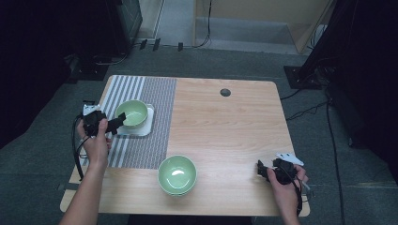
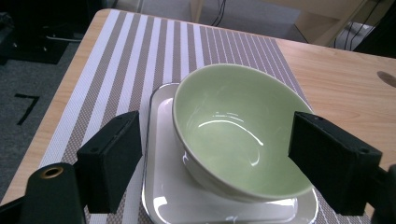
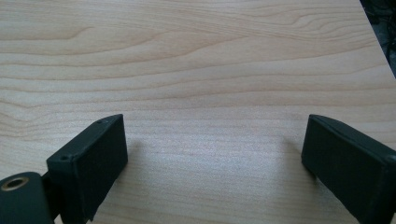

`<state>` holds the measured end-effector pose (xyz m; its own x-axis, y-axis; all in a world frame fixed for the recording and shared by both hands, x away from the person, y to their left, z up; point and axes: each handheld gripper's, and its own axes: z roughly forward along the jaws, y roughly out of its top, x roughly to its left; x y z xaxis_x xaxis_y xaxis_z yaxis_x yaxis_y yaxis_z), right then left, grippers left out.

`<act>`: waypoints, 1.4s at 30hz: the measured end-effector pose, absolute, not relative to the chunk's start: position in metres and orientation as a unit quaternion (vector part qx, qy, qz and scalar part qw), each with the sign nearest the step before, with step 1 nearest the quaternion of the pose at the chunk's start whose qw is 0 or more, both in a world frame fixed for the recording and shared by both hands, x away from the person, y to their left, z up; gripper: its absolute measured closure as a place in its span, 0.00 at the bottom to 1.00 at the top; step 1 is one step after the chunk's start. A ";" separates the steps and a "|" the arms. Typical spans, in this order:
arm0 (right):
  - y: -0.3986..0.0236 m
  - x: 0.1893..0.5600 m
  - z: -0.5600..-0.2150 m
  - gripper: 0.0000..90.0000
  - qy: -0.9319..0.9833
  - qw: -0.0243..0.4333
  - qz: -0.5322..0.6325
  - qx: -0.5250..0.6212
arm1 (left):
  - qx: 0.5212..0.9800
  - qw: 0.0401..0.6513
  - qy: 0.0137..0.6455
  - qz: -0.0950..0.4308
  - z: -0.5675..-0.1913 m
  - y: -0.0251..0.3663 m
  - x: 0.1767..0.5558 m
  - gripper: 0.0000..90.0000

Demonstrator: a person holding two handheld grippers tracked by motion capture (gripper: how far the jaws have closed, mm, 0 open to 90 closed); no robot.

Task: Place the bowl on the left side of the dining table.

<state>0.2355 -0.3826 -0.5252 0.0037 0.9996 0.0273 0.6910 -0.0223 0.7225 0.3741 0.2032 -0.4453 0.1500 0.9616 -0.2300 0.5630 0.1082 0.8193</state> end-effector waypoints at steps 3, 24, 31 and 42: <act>-0.383 0.236 -0.525 0.07 0.646 0.269 0.286 0.654 | 0.631 0.428 0.605 0.230 -0.446 0.205 0.367 0.19; -0.382 0.236 -0.525 0.06 0.648 0.268 0.285 0.654 | 0.646 0.416 0.588 0.252 -0.457 0.214 0.307 0.19; -0.382 0.236 -0.525 0.06 0.648 0.268 0.285 0.654 | 0.660 0.411 0.577 0.252 -0.466 0.217 0.295 0.12; -0.382 0.236 -0.525 0.06 0.648 0.268 0.285 0.654 | 0.662 0.400 0.582 0.252 -0.479 0.224 0.282 0.12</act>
<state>0.2356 -0.3823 -0.5252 -0.0019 0.9996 0.0266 0.6941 -0.0179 0.7196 0.2825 0.2238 -0.4792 0.1965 0.9716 -0.1315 0.5687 -0.0037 0.8225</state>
